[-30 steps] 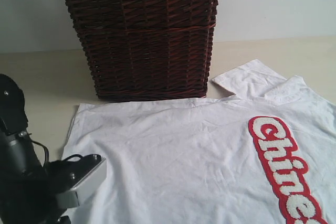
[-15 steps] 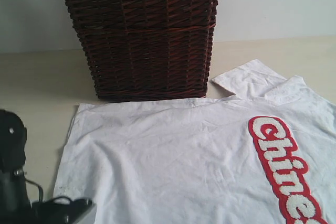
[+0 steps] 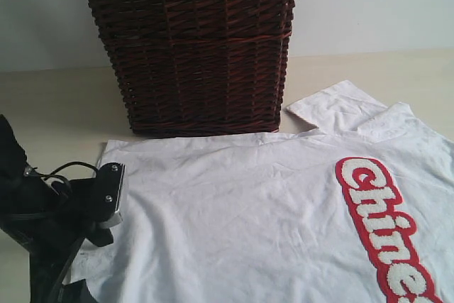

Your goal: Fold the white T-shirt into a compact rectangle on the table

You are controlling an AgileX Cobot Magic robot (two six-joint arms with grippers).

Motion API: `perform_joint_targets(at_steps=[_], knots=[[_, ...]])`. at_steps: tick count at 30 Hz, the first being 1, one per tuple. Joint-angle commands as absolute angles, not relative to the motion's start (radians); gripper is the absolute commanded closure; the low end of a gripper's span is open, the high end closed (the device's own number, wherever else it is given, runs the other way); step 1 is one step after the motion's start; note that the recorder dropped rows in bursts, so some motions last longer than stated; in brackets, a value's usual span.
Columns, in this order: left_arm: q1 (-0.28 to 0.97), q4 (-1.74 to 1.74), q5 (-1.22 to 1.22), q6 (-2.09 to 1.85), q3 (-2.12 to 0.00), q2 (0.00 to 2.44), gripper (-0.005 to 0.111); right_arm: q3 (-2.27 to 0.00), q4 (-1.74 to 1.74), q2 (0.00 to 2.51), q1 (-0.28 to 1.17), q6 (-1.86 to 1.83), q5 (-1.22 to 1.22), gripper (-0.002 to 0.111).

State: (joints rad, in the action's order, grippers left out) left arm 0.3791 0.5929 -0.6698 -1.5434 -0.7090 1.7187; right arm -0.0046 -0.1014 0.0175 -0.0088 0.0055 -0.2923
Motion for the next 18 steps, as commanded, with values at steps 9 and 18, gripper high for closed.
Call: perform_joint_targets(at_steps=[9,18], knots=[[0.378,0.460,-0.588,-1.496,-0.701,1.778,0.013,0.000,-0.104,0.012,-0.011,0.000,-0.283,0.091],[0.378,0.460,-0.588,-1.496,-0.701,1.780,0.013,0.000,-0.104,0.012,-0.011,0.000,-0.283,0.091]])
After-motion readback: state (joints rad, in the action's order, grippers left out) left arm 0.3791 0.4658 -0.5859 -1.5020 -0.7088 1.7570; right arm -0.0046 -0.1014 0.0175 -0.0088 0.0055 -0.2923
